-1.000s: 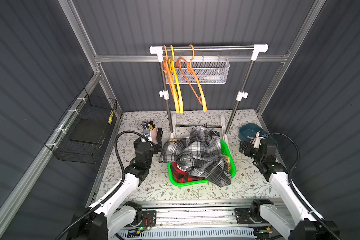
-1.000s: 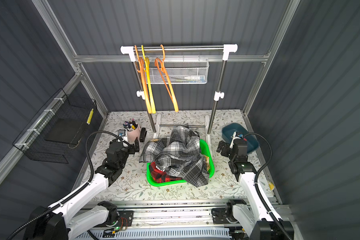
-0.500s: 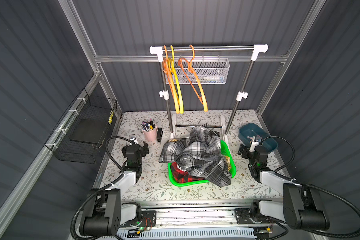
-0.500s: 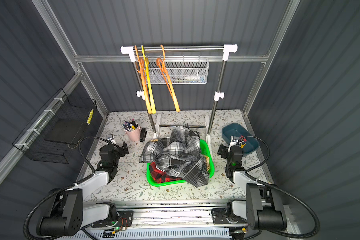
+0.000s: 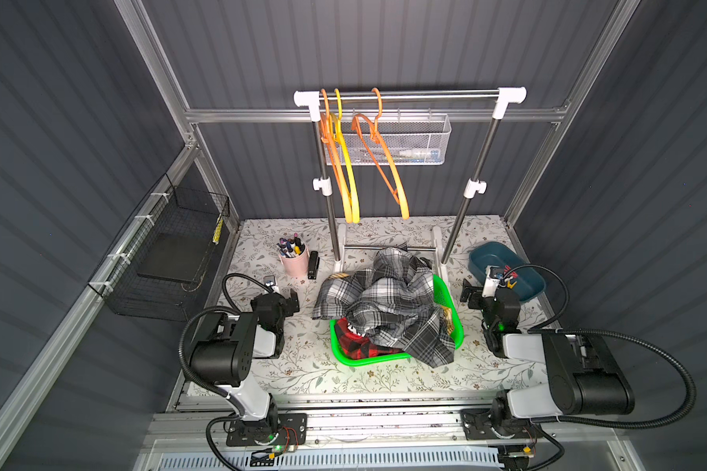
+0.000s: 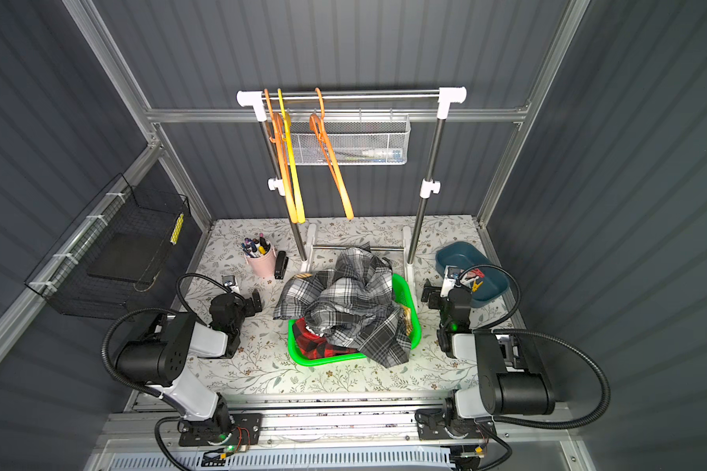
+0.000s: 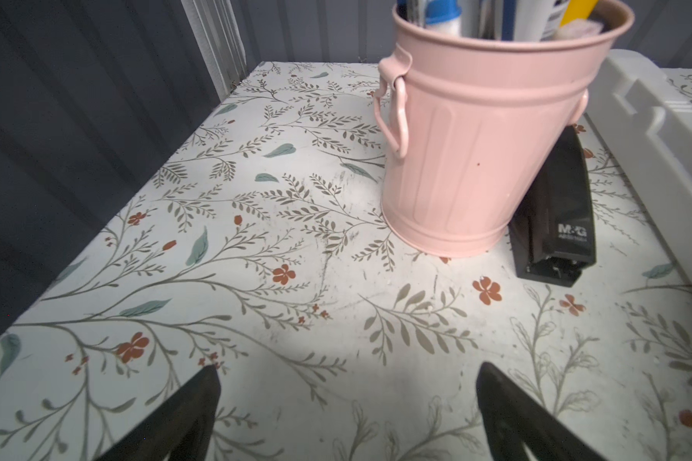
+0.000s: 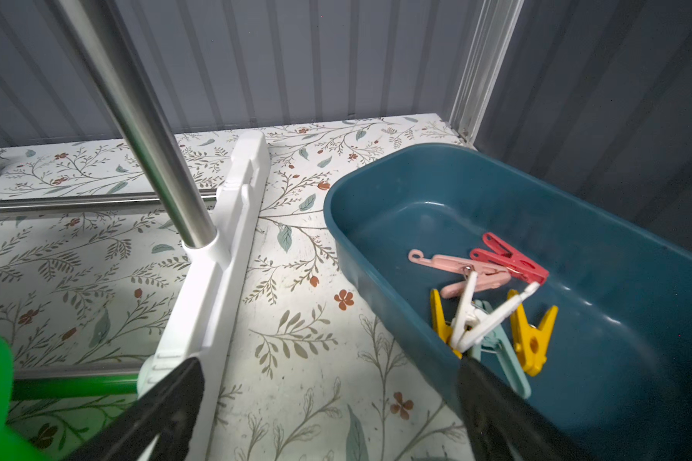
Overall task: Remove the clothespins securing long-sleeve shirts to the hanger
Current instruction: Reset both arms
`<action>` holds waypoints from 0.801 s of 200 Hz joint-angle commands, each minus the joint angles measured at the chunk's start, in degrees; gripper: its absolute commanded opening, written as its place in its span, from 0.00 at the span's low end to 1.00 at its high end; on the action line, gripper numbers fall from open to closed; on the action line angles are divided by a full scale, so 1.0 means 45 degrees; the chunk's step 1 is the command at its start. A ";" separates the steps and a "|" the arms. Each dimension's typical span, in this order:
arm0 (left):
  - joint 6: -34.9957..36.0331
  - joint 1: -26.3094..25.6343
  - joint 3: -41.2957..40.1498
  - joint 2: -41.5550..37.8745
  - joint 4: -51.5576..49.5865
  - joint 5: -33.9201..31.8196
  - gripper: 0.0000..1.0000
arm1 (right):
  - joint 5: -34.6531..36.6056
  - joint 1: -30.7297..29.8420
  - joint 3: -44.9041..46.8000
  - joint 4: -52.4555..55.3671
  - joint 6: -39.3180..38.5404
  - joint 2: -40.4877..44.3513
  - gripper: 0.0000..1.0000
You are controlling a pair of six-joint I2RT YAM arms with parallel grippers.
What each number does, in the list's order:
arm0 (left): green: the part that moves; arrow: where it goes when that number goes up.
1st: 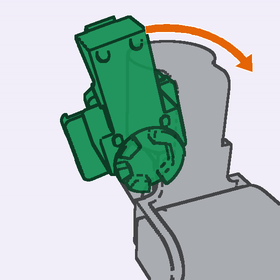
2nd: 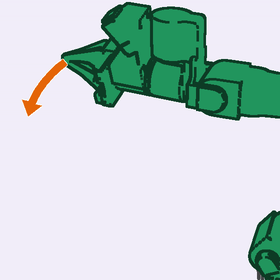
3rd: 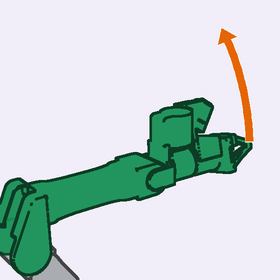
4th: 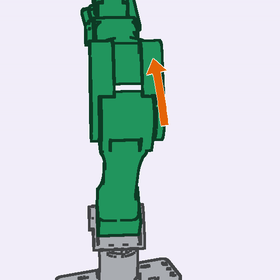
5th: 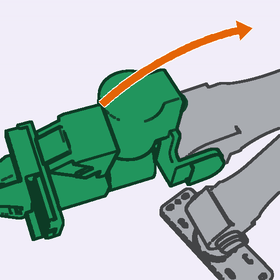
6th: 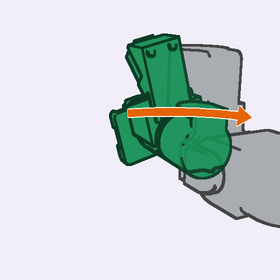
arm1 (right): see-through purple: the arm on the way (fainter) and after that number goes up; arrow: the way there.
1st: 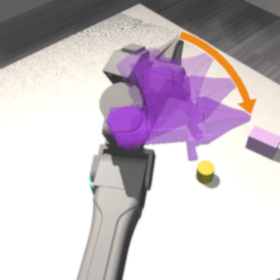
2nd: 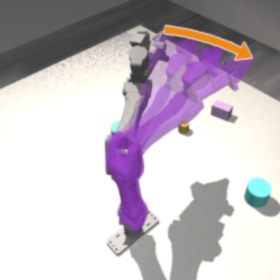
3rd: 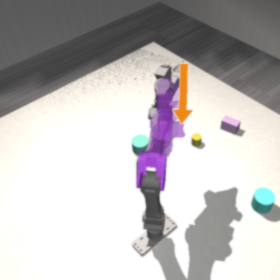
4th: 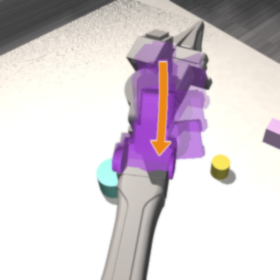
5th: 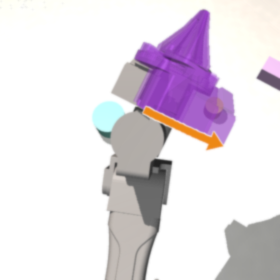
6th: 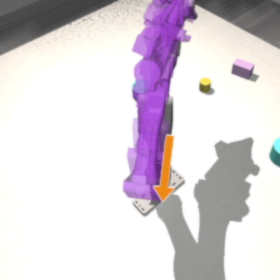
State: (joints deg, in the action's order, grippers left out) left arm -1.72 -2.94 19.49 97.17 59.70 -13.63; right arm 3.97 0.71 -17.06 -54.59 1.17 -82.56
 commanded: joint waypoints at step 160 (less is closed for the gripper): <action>0.0035 0.0034 0.1466 0.0263 -0.1173 0.0110 1.00 | -0.0290 0.0142 -0.0260 -0.0066 -0.0029 -0.0031 0.99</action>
State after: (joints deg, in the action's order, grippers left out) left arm -1.72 -2.94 25.12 97.67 54.94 -13.19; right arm 3.77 0.82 -17.06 -55.20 1.02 -82.56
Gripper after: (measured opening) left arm 0.999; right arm 0.989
